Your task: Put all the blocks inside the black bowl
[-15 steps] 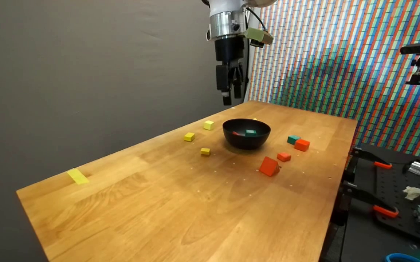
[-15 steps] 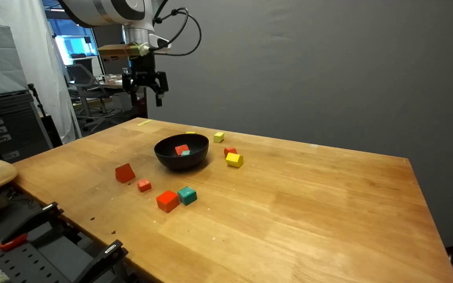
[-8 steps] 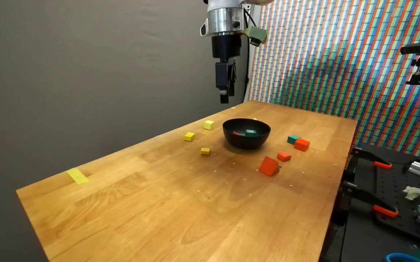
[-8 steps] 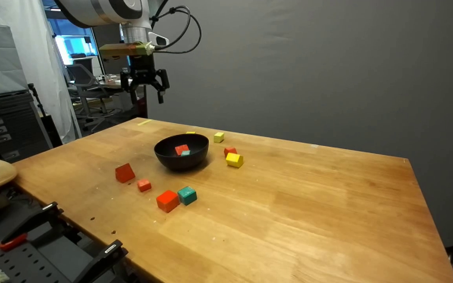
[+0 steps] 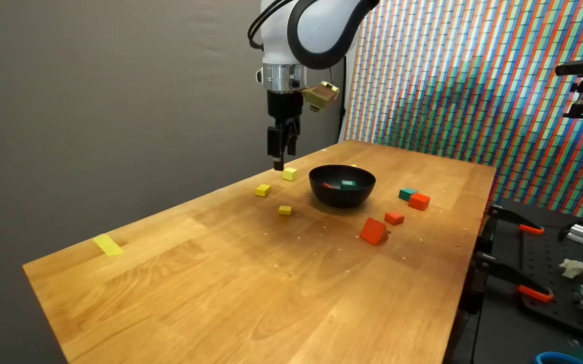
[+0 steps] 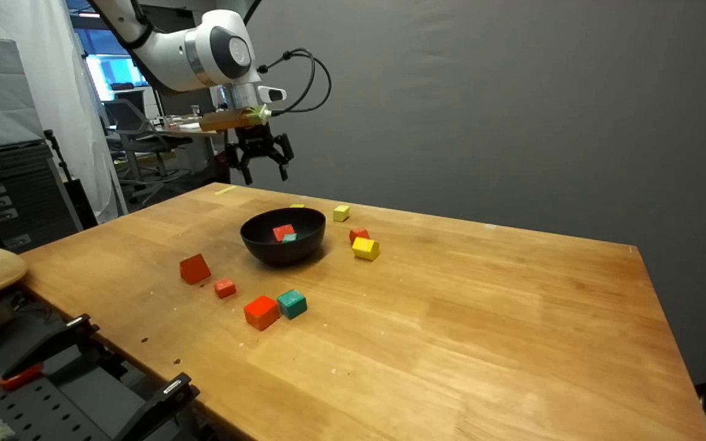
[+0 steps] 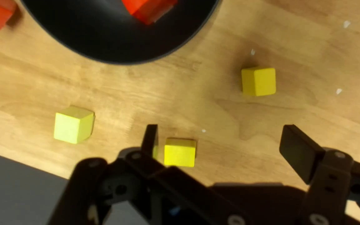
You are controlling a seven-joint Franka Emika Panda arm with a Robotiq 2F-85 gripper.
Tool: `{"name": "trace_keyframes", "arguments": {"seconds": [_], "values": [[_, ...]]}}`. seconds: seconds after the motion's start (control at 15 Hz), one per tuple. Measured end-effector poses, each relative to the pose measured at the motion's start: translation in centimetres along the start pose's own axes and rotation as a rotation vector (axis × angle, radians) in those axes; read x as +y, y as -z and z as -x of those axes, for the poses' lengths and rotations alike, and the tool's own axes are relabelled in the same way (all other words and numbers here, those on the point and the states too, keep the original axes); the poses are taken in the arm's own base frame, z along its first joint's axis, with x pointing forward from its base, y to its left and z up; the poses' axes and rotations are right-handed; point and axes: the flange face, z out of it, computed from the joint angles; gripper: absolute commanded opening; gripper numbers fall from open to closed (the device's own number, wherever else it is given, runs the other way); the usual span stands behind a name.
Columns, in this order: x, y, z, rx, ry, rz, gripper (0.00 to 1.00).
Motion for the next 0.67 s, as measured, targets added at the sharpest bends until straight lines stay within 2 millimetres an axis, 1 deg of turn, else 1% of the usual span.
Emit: {"name": "trace_keyframes", "arguments": {"seconds": [0.13, 0.27, 0.53, 0.6, 0.67], "values": [[0.3, -1.5, -2.1, 0.012, 0.020, 0.031, 1.00], [0.6, -3.1, -3.8, 0.020, 0.025, 0.049, 1.00], [1.3, -6.4, -5.9, 0.020, 0.014, 0.059, 1.00], [1.4, -7.2, -6.2, 0.019, 0.012, 0.060, 0.97], [1.5, -7.8, -6.5, 0.018, 0.011, 0.061, 0.73]]}}
